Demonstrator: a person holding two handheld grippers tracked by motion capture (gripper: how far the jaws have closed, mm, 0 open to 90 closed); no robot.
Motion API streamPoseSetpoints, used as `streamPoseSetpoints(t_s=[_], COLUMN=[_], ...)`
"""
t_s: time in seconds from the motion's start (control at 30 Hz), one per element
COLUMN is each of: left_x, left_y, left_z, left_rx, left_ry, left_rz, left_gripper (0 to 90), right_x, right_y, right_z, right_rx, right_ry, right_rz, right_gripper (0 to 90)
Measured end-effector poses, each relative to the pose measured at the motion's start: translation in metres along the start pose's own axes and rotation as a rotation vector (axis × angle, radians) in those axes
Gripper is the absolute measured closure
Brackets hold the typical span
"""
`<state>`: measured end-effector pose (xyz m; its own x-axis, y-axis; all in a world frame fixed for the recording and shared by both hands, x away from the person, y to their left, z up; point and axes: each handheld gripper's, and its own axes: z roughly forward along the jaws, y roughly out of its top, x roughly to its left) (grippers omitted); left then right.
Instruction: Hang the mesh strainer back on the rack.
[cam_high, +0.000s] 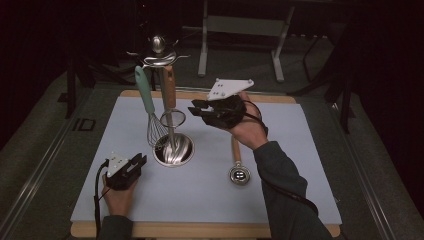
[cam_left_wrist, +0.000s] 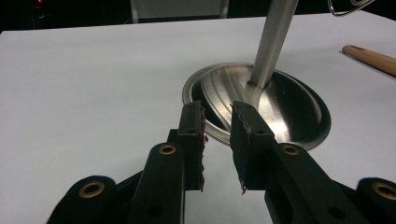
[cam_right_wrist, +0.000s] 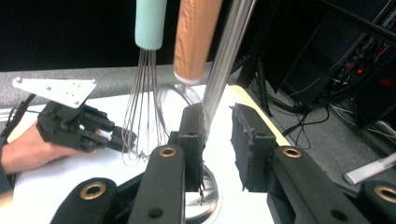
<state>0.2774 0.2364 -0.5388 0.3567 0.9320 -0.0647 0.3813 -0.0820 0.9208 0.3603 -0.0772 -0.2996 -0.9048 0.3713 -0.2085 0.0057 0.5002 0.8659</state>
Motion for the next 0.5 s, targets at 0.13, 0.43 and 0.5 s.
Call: streamPoseSetpoints(t_s=[0.13, 0.43, 0.5], left_x=[0.0, 0.0, 0.0], left_y=[0.0, 0.0, 0.0], left_z=[0.0, 0.0, 0.0], left_rx=[0.001, -0.002, 0.0], left_ry=[-0.001, 0.0, 0.0], left_rz=[-0.002, -0.007, -0.004], left_gripper=[74.9, 74.9, 74.9], right_x=[-0.001, 0.002, 0.002], right_y=[-0.005, -0.015, -0.018], right_z=[0.0, 0.001, 0.0], right_rx=[0.015, 0.04, 0.042], right_ry=[-0.002, 0.008, 0.009], right_rz=[0.004, -0.003, 0.001], right_gripper=[73.5, 72.9, 73.0])
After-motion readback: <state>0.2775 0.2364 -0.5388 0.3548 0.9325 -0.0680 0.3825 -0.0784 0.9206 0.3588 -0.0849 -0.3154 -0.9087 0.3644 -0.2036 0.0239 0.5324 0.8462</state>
